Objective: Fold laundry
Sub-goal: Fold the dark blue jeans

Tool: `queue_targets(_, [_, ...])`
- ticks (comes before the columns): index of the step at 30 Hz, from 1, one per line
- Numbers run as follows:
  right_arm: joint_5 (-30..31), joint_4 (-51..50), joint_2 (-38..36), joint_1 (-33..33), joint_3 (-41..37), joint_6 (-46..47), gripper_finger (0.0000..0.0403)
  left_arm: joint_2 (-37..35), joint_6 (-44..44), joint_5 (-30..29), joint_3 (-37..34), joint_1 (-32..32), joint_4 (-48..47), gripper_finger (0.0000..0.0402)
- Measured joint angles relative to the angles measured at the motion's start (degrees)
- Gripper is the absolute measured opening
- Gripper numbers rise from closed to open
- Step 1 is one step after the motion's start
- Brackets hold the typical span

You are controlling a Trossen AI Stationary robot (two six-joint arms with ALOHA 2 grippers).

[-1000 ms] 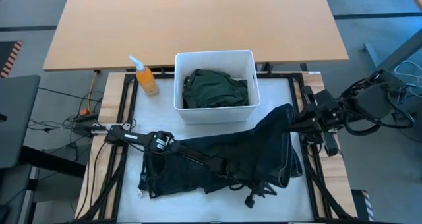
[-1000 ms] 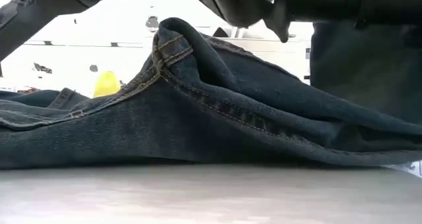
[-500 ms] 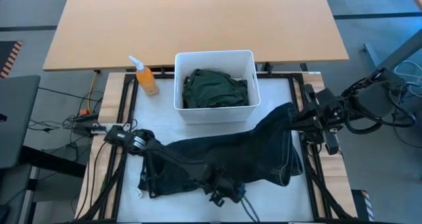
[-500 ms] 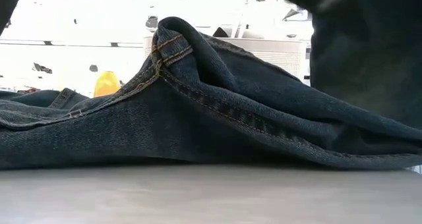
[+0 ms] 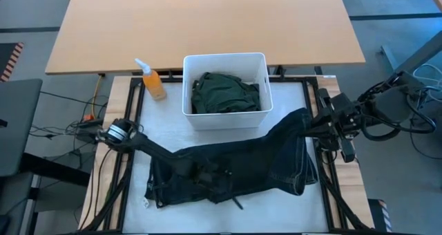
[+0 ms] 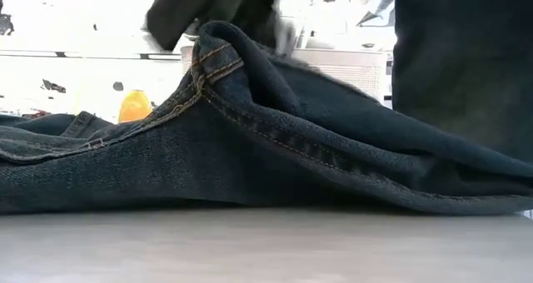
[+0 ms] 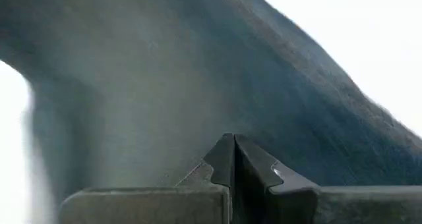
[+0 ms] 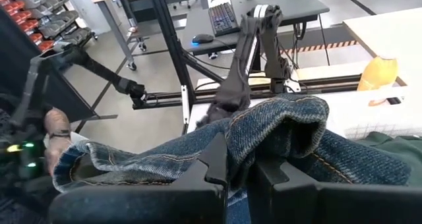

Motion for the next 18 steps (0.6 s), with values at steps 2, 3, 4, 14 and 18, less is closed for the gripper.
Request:
queue_targets(2, [0.0, 0.0, 0.0, 0.0, 0.0, 0.0, 0.0044, 0.5, -4.0, 2.4, -5.5, -0.7, 7.4, 0.0])
queue_targets(3, [0.0, 0.0, 0.0, 0.0, 0.0, 0.0, 0.0044, 1.0, -5.8, 3.4, -7.2, -0.9, 11.2, 0.0])
queue_targets(4, [0.0, 0.0, 0.0, 0.0, 0.0, 0.0, 0.0044, 1.8, -7.5, 4.4, -8.4, -1.2, 15.6, 0.0])
queue_targets(14, [-3.2, 2.4, -0.2, -4.1, 0.0, -0.2, 0.0044, 13.5, -6.1, 18.8, 0.5, -1.6, 26.0, 0.0])
queue_targets(18, [-9.7, 2.9, 1.0, -7.0, 0.0, -0.3, 0.0044, 11.8, -0.7, 11.9, 4.7, -2.0, 14.4, 0.0])
